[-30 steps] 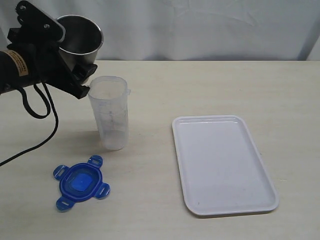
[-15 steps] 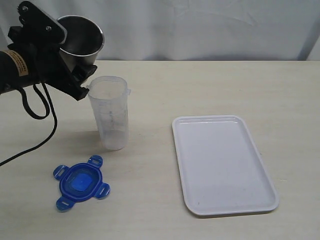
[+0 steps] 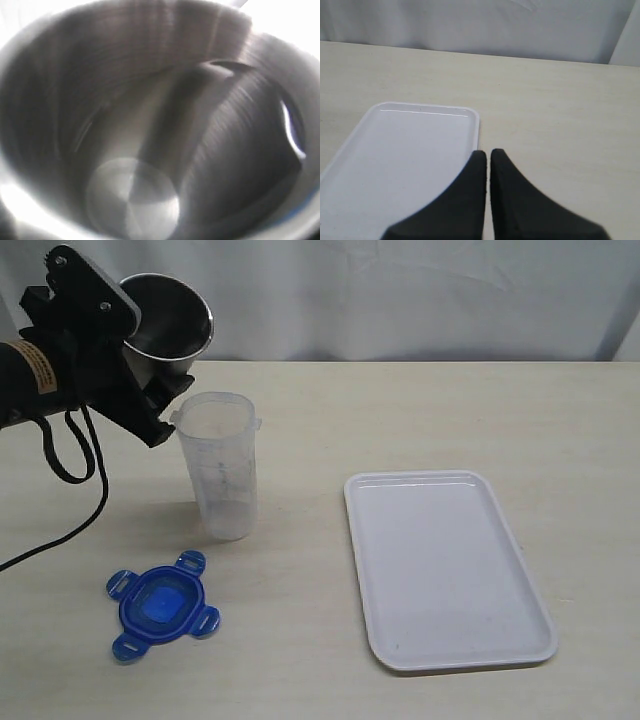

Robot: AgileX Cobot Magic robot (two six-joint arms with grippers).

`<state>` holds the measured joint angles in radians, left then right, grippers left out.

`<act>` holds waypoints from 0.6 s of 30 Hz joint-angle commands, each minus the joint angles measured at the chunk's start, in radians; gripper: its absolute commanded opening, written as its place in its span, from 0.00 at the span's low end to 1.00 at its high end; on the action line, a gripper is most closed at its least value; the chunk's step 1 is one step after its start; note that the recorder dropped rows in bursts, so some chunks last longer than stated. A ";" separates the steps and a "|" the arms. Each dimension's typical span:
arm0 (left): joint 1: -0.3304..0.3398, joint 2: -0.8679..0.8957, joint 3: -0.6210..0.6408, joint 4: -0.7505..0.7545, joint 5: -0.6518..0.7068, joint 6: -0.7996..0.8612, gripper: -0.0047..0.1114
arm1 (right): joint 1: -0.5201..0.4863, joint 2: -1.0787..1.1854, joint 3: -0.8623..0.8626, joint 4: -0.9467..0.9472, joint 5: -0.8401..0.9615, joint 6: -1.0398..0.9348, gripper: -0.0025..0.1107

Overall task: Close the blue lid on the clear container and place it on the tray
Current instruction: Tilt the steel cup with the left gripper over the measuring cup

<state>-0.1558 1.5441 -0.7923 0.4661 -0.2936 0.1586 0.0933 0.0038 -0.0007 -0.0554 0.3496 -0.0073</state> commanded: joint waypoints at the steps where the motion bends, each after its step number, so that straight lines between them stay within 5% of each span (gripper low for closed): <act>1: -0.002 -0.015 -0.014 -0.004 -0.071 0.006 0.04 | -0.008 -0.004 0.001 0.000 -0.005 -0.003 0.06; 18: -0.002 -0.015 -0.014 -0.006 -0.086 0.105 0.04 | -0.008 -0.004 0.001 0.000 -0.005 -0.003 0.06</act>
<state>-0.1558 1.5441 -0.7923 0.4661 -0.3081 0.2526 0.0933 0.0038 -0.0007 -0.0554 0.3496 -0.0073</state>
